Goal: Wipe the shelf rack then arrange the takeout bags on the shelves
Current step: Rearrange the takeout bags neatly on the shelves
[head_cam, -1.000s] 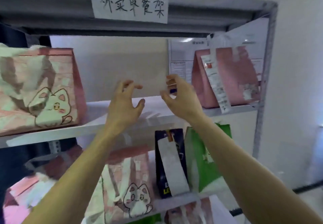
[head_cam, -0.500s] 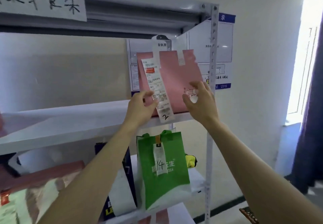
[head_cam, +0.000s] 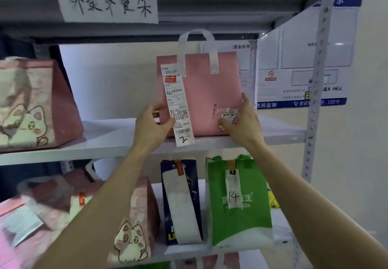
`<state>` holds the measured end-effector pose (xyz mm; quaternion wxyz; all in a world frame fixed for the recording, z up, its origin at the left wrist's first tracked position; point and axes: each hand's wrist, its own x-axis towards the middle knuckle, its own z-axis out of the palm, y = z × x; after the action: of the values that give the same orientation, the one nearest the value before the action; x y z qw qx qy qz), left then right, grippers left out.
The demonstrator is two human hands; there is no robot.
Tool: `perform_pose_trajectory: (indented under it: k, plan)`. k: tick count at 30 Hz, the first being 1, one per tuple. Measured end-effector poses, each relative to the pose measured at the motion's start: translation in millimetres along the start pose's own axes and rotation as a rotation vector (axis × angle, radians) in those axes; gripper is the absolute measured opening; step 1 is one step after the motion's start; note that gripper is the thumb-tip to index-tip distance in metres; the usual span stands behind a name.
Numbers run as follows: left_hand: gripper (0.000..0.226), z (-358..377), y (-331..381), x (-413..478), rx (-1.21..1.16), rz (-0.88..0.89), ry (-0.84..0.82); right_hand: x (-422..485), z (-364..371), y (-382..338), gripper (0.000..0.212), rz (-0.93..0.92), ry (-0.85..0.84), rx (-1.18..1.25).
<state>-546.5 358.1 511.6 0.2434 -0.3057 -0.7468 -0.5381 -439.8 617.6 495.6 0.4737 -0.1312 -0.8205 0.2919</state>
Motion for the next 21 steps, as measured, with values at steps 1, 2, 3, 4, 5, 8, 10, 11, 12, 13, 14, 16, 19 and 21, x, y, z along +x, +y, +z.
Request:
perform_pose_trajectory:
  k: [1,2,3,4,5,8,10,11,12,13,14,16,19,21]
  plan:
    - [0.061,-18,-10,-1,0.013,-0.014,0.019,-1,17,-12,0.107,-0.028,-0.03,0.011]
    - [0.062,-37,-21,-2,0.023,-0.027,0.038,-3,34,-25,0.105,-0.06,-0.052,0.026]
    - [0.062,-54,-30,-4,0.034,-0.037,0.056,-6,50,-38,0.104,-0.087,-0.068,0.041]
    - [0.063,-70,-38,-6,0.045,-0.041,0.075,-8,65,-50,0.103,-0.106,-0.081,0.054]
    - [0.063,-85,-46,-7,0.061,-0.043,0.092,-12,78,-62,0.103,-0.118,-0.091,0.064]
    - [0.062,-123,-64,-9,0.115,-0.05,0.137,-22,109,-93,0.103,-0.153,-0.104,0.081]
    - [0.061,-142,-73,-9,0.14,-0.044,0.158,-29,123,-109,0.102,-0.181,-0.101,0.079]
    - [0.061,-150,-77,-9,0.147,-0.042,0.167,-32,128,-115,0.102,-0.194,-0.101,0.079]
    - [0.061,-157,-81,-9,0.152,-0.042,0.174,-35,133,-121,0.101,-0.205,-0.101,0.082]
    - [0.061,-163,-84,-10,0.157,-0.04,0.18,-38,137,-126,0.1,-0.212,-0.101,0.086]
    - [0.061,-167,-87,-10,0.165,-0.036,0.182,-40,141,-130,0.099,-0.218,-0.1,0.089]
    - [0.061,-175,-91,-11,0.177,-0.034,0.173,-44,145,-137,0.098,-0.225,-0.097,0.088]
    - [0.066,-183,-94,-15,0.142,-0.038,0.146,-51,145,-145,0.098,-0.212,-0.103,0.096]
    - [0.069,-186,-96,-20,0.136,-0.019,0.17,-59,141,-147,0.097,-0.184,-0.084,0.111]
